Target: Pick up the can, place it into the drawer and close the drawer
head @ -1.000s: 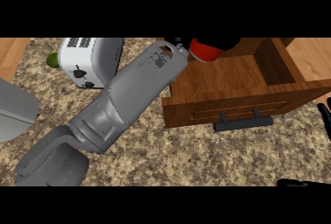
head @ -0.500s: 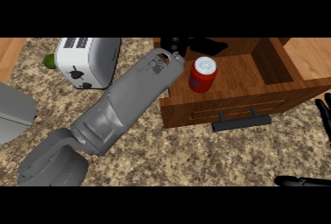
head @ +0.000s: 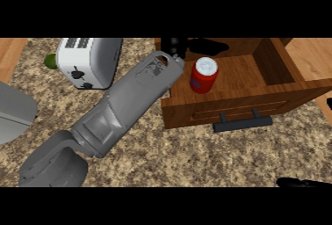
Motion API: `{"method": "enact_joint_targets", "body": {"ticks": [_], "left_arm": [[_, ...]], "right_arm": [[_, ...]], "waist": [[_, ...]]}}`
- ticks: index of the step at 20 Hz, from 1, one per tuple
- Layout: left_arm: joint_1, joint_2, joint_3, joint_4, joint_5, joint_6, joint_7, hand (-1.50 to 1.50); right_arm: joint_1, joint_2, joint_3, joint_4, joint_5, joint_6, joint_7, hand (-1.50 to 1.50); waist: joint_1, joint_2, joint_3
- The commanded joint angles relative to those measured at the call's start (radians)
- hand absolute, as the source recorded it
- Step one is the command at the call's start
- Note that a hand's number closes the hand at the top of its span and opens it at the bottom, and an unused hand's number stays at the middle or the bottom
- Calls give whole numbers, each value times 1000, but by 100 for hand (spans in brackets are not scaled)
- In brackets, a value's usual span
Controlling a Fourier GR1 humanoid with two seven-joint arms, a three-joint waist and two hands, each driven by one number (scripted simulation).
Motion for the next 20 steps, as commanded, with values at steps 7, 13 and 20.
{"method": "enact_joint_targets", "body": {"ticks": [7,13,20], "left_arm": [[-20,0,35,-20,100,-11,-27,-150],[-55,0,16,-42,113,39,-42,-150],[-65,0,28,-17,122,65,-51,-150]], "right_arm": [[-50,-73,94,-65,242,-2,-43,-150],[-71,-141,134,-46,443,-16,-83,-150],[-122,-159,278,118,751,-110,-142,-150]], "waist": [[24,-1,-1],[55,-12,-1],[83,-13,0]]}}
